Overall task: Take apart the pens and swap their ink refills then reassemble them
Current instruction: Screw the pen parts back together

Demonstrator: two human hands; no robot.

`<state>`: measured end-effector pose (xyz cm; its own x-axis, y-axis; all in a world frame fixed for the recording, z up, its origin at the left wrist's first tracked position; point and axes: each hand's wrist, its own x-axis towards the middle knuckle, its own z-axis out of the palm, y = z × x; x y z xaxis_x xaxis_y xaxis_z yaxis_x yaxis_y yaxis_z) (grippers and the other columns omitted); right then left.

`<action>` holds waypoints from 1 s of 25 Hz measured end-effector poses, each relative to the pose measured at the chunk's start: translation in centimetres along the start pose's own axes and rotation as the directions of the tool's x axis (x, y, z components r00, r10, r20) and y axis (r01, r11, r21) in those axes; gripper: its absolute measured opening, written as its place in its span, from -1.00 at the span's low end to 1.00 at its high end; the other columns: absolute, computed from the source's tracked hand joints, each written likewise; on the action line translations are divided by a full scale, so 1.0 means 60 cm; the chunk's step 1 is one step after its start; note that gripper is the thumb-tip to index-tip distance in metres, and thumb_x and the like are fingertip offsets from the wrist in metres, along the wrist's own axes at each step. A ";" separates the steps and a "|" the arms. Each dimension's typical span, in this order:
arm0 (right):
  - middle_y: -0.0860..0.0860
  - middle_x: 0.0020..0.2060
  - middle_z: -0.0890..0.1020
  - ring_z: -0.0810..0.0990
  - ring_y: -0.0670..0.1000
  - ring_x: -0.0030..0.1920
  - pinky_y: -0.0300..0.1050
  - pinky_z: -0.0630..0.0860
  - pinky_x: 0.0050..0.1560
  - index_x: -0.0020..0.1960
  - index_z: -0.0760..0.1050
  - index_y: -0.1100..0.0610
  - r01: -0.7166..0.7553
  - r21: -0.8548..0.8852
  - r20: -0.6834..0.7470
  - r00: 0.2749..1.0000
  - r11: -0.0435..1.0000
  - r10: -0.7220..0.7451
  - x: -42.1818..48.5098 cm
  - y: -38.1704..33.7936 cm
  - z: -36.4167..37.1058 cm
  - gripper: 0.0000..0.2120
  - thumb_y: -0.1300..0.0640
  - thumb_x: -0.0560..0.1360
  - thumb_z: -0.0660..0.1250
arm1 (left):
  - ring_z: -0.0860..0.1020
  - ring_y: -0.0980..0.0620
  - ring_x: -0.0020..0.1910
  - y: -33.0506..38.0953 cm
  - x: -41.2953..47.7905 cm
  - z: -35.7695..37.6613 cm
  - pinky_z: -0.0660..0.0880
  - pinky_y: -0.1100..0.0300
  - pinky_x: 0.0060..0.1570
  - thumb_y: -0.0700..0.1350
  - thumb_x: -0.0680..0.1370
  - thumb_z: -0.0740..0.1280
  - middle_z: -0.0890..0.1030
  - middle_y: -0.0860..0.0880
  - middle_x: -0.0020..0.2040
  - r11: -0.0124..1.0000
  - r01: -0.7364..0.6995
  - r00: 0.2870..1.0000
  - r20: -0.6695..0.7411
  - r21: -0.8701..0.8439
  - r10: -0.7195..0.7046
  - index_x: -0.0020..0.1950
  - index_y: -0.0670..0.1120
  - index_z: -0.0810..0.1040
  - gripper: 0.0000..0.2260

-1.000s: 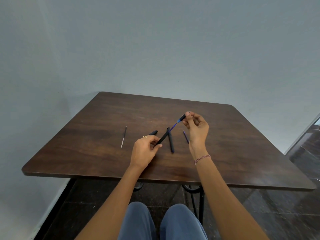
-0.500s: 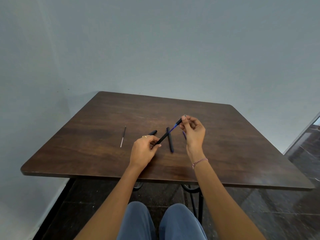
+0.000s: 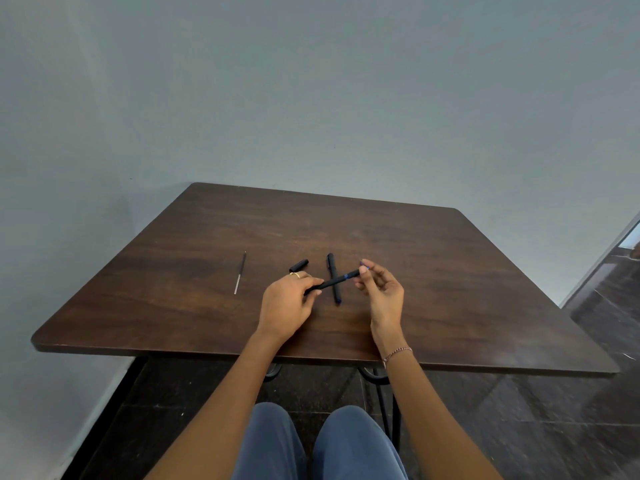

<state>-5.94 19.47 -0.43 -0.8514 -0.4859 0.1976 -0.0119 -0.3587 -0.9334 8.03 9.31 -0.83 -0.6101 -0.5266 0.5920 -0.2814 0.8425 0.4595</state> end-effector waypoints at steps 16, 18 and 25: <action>0.08 0.06 0.66 0.63 0.02 0.09 -0.14 0.56 0.15 0.18 0.54 0.15 -0.074 0.172 0.278 0.960 0.982 0.024 0.003 0.006 -0.001 -0.63 0.42 0.43 0.36 | 0.58 0.23 -0.11 -0.018 0.010 0.018 0.48 0.32 0.00 -0.16 0.41 0.49 0.65 0.14 -0.08 0.889 0.322 0.946 0.073 -0.325 -0.315 0.03 0.02 0.67 -0.78; 0.09 0.00 0.69 0.66 0.04 0.05 -0.14 0.61 0.04 0.09 0.57 0.17 -0.142 0.222 0.328 0.943 0.965 0.063 0.010 -0.002 -0.001 -0.70 0.37 0.39 0.40 | 0.59 0.23 -0.11 -0.018 0.011 0.016 0.45 0.37 -0.04 -0.16 0.39 0.50 0.66 0.14 -0.09 0.859 0.362 0.931 0.096 -0.363 -0.352 0.01 0.04 0.67 -0.78; 0.03 -0.18 0.63 0.64 0.01 -0.09 -0.19 0.60 -0.12 -0.21 0.58 0.04 -0.171 0.189 0.316 0.943 0.967 0.105 0.016 0.008 -0.013 -0.82 0.30 0.36 0.46 | 0.58 0.31 -0.19 -0.009 0.013 0.006 0.44 0.53 -0.18 -0.19 0.31 0.56 0.65 0.16 -0.22 0.847 0.353 0.935 0.194 -0.397 -0.298 -0.18 0.17 0.63 -0.72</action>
<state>-7.17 19.43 -0.90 -0.6385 -0.7476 0.1827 0.2334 -0.4144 -0.8796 7.44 8.45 -0.85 -0.6300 -0.7213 0.2877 -0.1595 0.4828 0.8611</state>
